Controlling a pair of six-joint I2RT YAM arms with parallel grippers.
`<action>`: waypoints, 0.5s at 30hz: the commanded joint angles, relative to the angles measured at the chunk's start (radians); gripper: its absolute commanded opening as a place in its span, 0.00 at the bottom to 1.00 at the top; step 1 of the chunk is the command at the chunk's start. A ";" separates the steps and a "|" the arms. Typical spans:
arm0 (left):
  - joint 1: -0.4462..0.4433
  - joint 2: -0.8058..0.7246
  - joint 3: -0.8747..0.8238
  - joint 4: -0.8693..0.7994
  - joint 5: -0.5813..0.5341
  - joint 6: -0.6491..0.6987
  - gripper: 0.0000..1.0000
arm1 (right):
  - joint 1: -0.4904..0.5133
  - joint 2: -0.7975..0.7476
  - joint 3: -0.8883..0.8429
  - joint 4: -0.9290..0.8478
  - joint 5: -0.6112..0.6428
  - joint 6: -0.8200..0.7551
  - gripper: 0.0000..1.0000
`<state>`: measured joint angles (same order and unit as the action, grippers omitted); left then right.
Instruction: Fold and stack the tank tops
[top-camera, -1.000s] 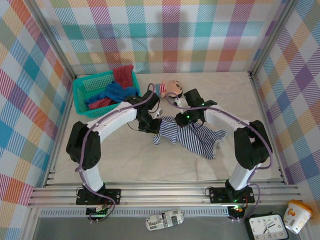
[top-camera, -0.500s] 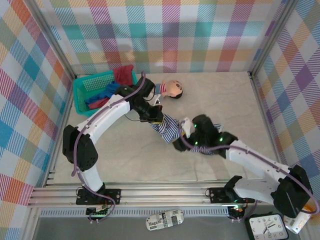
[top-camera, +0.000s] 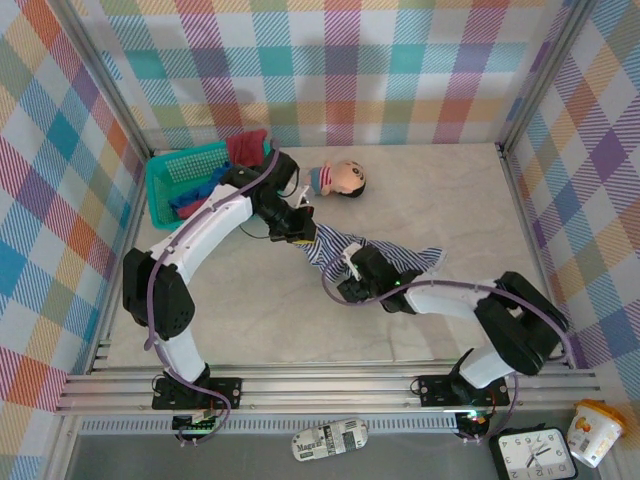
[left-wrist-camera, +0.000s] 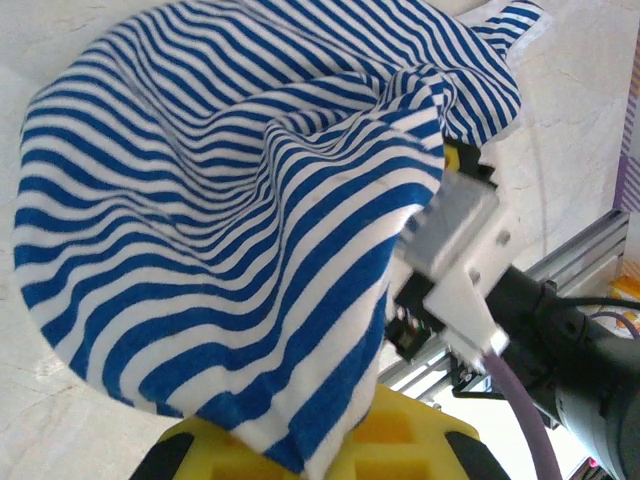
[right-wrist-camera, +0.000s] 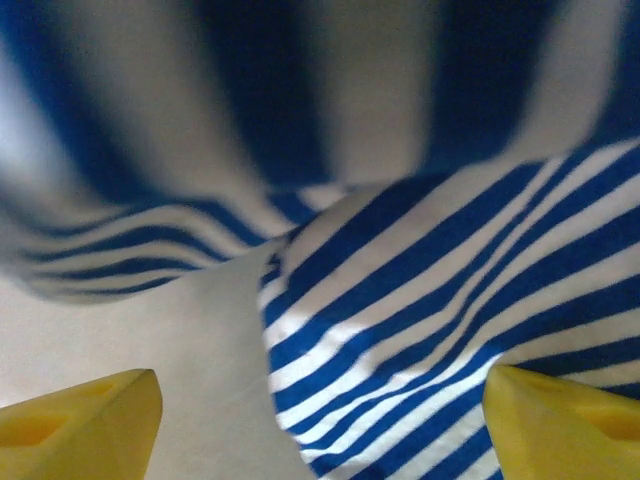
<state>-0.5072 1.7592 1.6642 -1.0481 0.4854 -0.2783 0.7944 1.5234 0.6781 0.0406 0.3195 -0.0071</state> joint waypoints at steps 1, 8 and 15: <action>0.013 -0.049 -0.030 -0.035 -0.006 0.031 0.00 | -0.038 0.060 0.050 0.045 0.096 0.021 0.75; 0.028 -0.052 -0.073 -0.019 -0.018 0.050 0.00 | -0.132 0.049 0.062 0.006 0.036 0.081 0.22; 0.032 -0.048 -0.080 -0.028 -0.029 0.065 0.00 | -0.141 -0.205 0.020 -0.088 -0.072 0.109 0.00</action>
<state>-0.4850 1.7454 1.5974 -1.0481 0.4648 -0.2390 0.6537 1.4319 0.7097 0.0021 0.3019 0.0738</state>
